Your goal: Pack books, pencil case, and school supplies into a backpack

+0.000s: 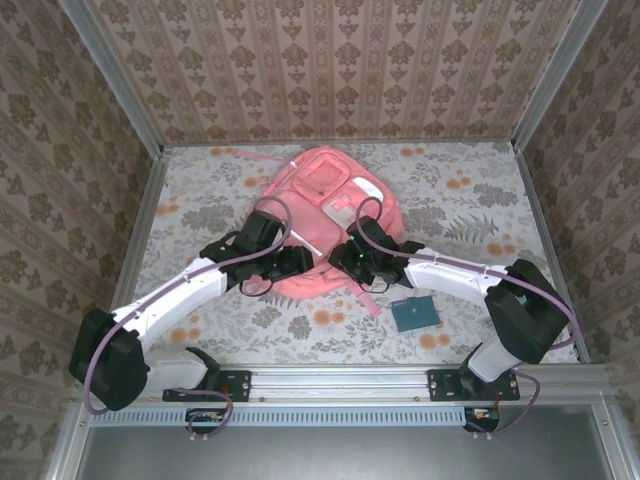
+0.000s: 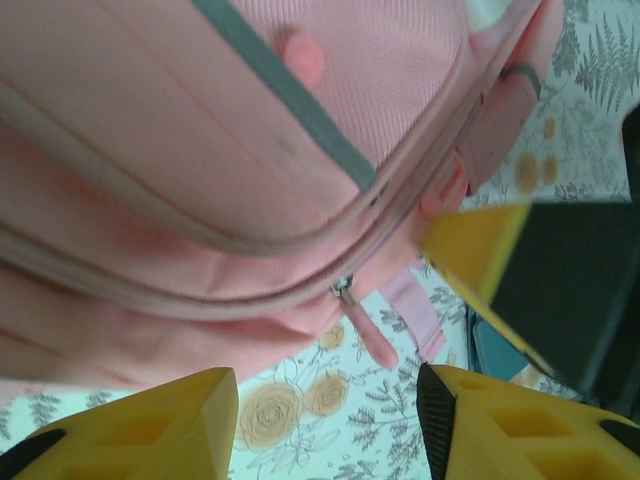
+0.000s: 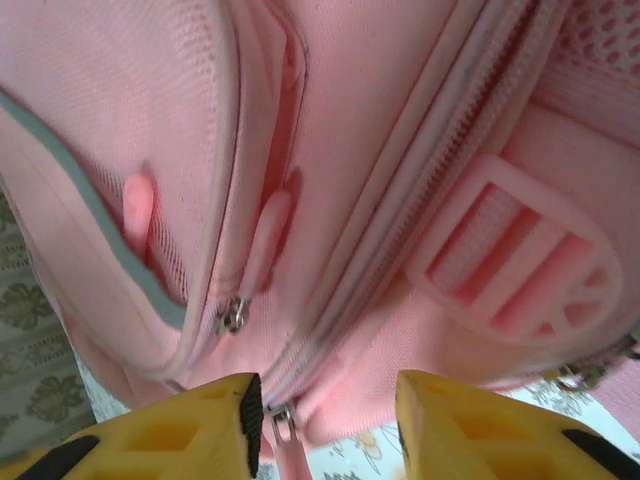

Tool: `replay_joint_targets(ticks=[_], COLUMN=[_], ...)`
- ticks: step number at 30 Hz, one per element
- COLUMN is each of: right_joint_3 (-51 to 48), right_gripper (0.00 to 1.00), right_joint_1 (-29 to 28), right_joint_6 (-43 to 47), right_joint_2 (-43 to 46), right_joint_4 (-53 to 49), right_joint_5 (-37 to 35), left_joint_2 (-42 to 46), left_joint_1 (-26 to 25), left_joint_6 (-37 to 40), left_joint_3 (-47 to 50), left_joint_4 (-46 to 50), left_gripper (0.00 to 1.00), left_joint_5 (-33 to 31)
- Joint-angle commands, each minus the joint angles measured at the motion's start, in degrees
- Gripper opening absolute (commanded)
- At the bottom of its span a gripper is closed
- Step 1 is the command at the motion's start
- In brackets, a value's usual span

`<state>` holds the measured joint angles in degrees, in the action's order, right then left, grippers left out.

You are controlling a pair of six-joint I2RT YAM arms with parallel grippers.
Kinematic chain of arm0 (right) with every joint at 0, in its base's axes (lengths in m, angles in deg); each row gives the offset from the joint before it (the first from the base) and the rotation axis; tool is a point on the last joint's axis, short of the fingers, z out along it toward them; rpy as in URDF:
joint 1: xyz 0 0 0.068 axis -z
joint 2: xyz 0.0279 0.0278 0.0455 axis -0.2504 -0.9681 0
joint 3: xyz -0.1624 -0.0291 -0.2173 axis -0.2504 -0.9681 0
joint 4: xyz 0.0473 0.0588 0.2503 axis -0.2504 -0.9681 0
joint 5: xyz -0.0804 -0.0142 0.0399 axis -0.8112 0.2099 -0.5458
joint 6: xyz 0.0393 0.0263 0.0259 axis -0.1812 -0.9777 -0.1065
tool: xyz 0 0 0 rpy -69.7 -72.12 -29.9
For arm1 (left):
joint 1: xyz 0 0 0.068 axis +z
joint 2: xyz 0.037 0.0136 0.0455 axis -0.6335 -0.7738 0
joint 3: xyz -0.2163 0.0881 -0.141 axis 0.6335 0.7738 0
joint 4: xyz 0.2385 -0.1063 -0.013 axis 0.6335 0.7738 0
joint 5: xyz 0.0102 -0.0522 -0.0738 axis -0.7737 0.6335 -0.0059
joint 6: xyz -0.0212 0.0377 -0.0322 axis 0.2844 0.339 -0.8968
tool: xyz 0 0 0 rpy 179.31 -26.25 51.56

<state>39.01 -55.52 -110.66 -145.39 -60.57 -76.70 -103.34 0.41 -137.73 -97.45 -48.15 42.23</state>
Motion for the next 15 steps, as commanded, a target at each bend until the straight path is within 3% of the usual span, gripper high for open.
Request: replay_joint_targets(ticks=[1, 7, 15], right_joint_3=[1.5, 1.7, 1.4], right_gripper=[0.36, 0.27, 0.23], right_joint_1=[0.5, 0.9, 1.4], right_joint_6=[-3.3, -4.1, -5.5], right_joint_2=[-1.7, -3.1, -4.7], right_joint_4=[2.4, 2.6, 3.7], right_joint_5=[0.4, -0.4, -0.2], left_joint_2=[1.5, -0.2, -4.8], left_joint_1=[-1.6, -5.2, -8.3], left_joint_6=[-3.3, -5.4, -4.5], left_joint_3=[1.0, 1.2, -1.3], left_joint_4=[-0.3, -1.8, -2.4], left_gripper=[0.52, 0.50, 0.49], left_joint_5=[-1.7, -0.6, -1.1])
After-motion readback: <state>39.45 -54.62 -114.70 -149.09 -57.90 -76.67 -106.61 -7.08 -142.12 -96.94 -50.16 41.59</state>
